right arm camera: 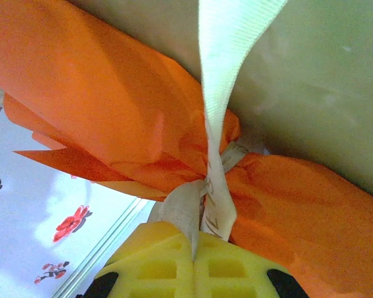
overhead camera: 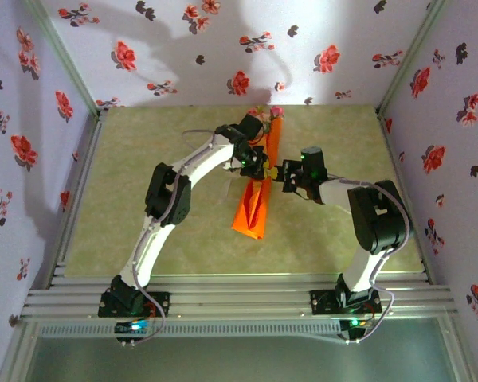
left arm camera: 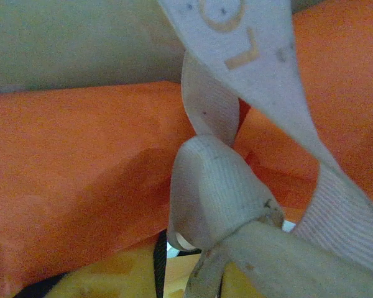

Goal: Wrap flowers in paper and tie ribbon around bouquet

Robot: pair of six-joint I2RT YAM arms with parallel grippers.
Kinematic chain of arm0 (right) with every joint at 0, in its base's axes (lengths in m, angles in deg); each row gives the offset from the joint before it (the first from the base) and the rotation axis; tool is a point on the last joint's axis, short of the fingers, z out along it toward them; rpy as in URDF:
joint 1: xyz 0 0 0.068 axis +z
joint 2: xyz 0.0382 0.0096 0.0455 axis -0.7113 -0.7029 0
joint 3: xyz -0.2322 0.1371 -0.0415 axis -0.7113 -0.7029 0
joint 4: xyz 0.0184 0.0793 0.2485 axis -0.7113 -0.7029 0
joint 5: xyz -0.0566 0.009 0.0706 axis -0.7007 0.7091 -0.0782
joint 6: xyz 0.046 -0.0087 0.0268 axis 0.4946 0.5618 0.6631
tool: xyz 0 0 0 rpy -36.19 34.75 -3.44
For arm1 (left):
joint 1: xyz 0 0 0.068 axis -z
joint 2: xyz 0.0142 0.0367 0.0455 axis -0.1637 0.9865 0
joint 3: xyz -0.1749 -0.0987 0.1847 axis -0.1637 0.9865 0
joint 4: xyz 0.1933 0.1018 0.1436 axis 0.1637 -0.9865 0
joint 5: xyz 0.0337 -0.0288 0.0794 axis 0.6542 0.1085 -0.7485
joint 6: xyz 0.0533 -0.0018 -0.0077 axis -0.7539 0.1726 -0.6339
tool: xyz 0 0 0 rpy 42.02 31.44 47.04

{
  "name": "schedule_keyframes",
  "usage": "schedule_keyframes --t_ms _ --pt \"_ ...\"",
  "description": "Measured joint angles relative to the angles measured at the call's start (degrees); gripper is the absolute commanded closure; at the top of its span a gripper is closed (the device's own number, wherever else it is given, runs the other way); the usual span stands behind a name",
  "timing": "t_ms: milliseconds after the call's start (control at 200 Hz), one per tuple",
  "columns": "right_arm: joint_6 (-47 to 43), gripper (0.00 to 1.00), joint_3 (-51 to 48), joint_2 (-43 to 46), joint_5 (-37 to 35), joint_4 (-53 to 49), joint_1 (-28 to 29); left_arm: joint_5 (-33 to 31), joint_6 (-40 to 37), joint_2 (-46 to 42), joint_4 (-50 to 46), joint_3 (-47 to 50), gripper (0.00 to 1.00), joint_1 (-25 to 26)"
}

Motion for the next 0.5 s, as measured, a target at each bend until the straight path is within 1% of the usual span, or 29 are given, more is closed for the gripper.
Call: schedule_keyframes --t_ms 200,255,325,500 --pt "0.0 1.0 -0.35 0.0 0.2 0.31 0.0 -0.92 -0.02 0.0 0.33 0.04 0.78 -0.22" --pt "0.0 1.0 -0.44 0.0 0.22 0.35 0.0 -1.31 -0.04 0.0 0.55 0.04 0.81 -0.39" --pt "0.0 1.0 -0.52 0.0 0.42 0.37 0.0 -1.66 -0.15 0.0 0.72 0.04 0.87 -0.59" --pt "0.0 1.0 -0.87 0.0 0.61 0.81 0.0 -1.95 -0.33 -0.02 2.19 0.57 0.93 -0.81"
